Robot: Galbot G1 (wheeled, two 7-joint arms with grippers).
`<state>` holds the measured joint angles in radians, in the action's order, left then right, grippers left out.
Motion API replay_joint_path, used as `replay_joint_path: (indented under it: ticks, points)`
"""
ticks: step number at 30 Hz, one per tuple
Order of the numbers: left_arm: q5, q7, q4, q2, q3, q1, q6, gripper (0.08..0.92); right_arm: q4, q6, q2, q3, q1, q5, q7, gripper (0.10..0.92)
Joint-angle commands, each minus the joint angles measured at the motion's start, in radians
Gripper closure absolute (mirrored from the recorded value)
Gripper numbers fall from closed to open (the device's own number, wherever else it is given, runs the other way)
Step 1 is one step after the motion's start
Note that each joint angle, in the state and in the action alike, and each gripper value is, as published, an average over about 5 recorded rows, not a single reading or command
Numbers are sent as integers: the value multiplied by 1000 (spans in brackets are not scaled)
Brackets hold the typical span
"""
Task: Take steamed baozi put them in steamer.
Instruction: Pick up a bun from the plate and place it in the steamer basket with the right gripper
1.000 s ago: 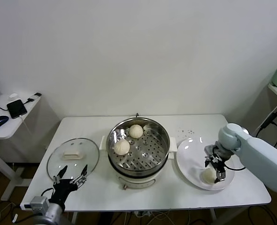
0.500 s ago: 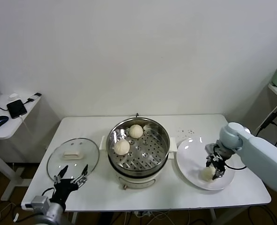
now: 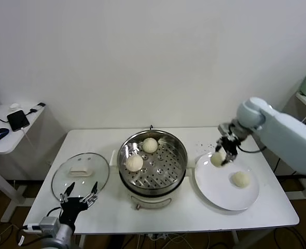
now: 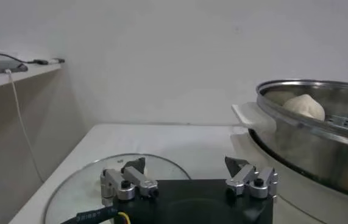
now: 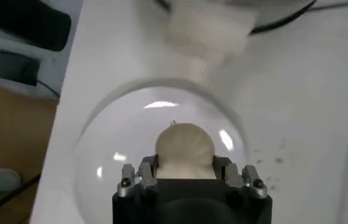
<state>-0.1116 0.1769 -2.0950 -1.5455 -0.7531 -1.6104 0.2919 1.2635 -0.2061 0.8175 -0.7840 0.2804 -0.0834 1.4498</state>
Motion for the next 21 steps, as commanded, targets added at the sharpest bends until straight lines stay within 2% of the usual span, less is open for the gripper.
replay_joint_path:
  ticks: [1, 6, 9, 13, 21]
  points:
    - [56, -18, -15, -2, 4, -3, -20, 177, -132, 12, 254, -238, 410, 259, 21, 421]
    - [57, -27, -23, -3, -4, -7, -26, 177, -124, 289, 360, -309, 415, 476, 11, 422]
    - [60, -27, -34, -7, -3, -10, -27, 177, -49, 464, 369, -399, 421, 501, -8, 423]
    - [59, -28, -41, -13, 0, -8, -27, 177, 64, 641, 358, -458, 391, 361, -45, 423]
    - [50, -28, -57, -17, 1, -8, -28, 177, 192, 789, 367, -477, 296, 87, -107, 420]
